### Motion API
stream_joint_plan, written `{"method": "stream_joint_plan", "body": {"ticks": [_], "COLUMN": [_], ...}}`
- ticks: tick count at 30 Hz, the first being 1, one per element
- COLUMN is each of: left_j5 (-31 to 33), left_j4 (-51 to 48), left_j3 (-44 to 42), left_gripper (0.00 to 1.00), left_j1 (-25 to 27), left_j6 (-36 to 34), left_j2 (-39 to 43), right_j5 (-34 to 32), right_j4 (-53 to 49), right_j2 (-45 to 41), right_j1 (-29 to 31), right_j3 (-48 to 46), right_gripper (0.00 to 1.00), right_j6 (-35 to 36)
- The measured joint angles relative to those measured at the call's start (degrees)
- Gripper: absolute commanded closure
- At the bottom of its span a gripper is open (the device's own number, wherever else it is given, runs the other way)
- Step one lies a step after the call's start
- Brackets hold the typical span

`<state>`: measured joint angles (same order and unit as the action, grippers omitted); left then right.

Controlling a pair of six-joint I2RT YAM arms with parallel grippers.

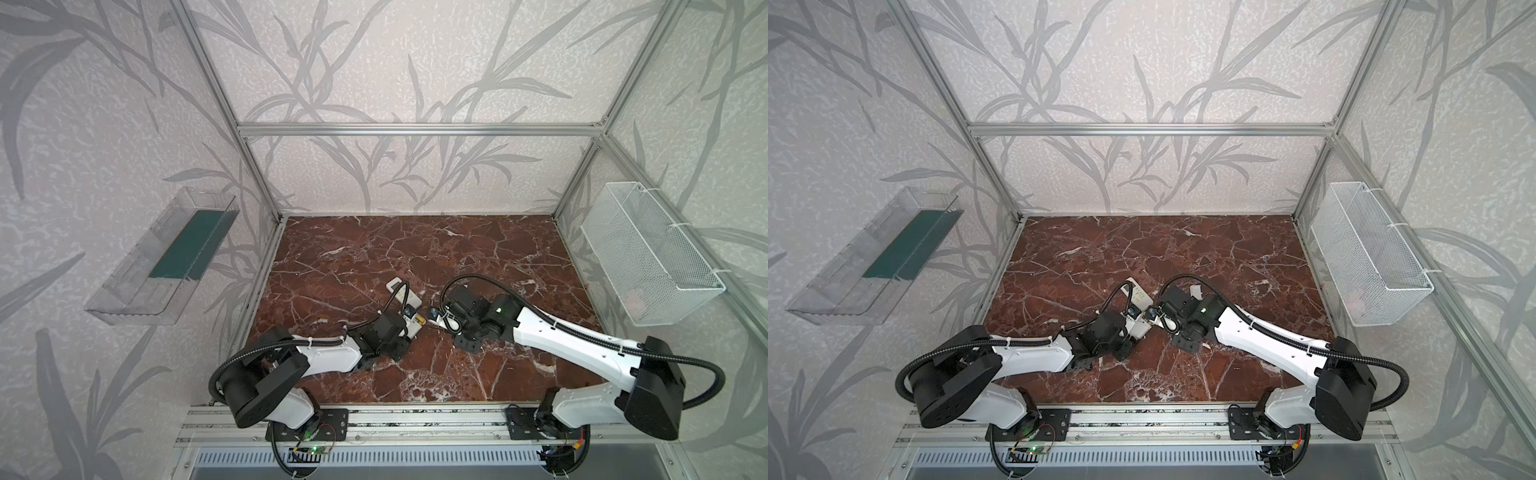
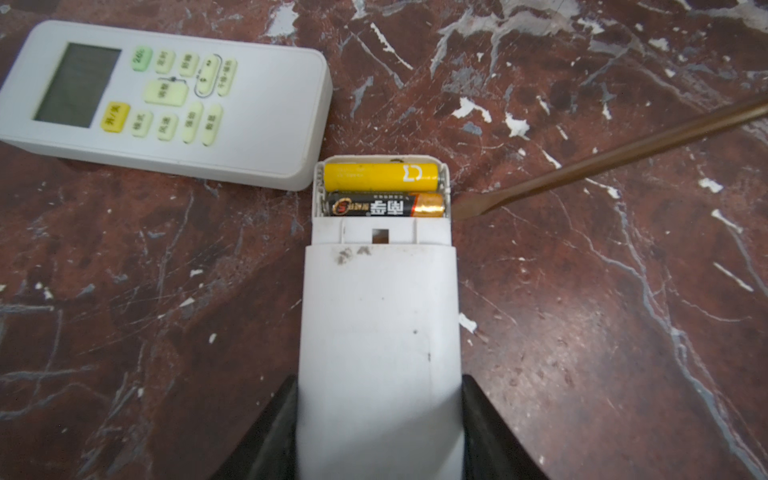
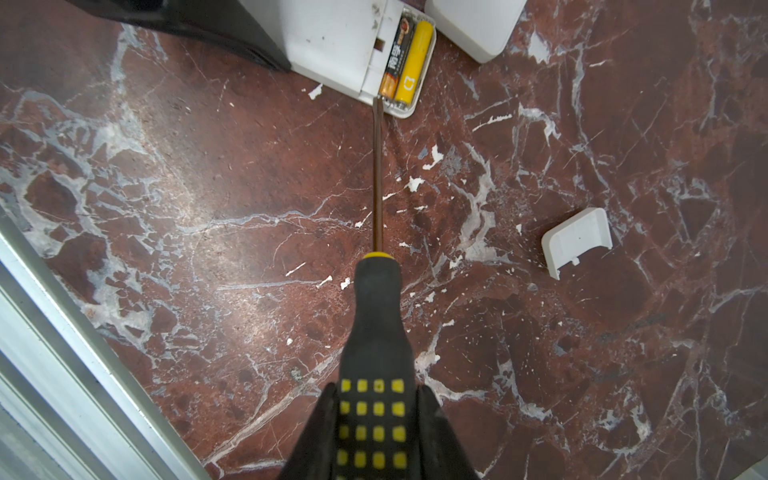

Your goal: Unload the batteries from the remote control

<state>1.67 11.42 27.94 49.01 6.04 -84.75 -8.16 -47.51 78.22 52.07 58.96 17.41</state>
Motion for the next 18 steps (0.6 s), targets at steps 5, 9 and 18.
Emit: {"method": "stream_joint_plan", "body": {"ticks": [5, 9, 18], "left_j5": [0.0, 0.1, 0.4], "left_j4": [0.2, 0.2, 0.6], "left_j3": [0.0, 0.0, 0.0], "left_gripper": [0.54, 0.54, 0.56], "left_j1": [0.0, 0.1, 0.3], "left_j6": [0.0, 0.0, 0.0], "left_j2": [-0.1, -0.3, -0.5], "right_j5": [-0.6, -0.8, 0.1], "right_j4": [0.7, 0.9, 1.6], "right_j2": [0.4, 0.4, 0.4], "right_j1": [0.0, 0.1, 0.1], "right_j3": [-0.3, -0.3, -1.0], "right_gripper": [1.0, 1.0, 1.0], "right_j6": [0.0, 0.0, -0.9]}}
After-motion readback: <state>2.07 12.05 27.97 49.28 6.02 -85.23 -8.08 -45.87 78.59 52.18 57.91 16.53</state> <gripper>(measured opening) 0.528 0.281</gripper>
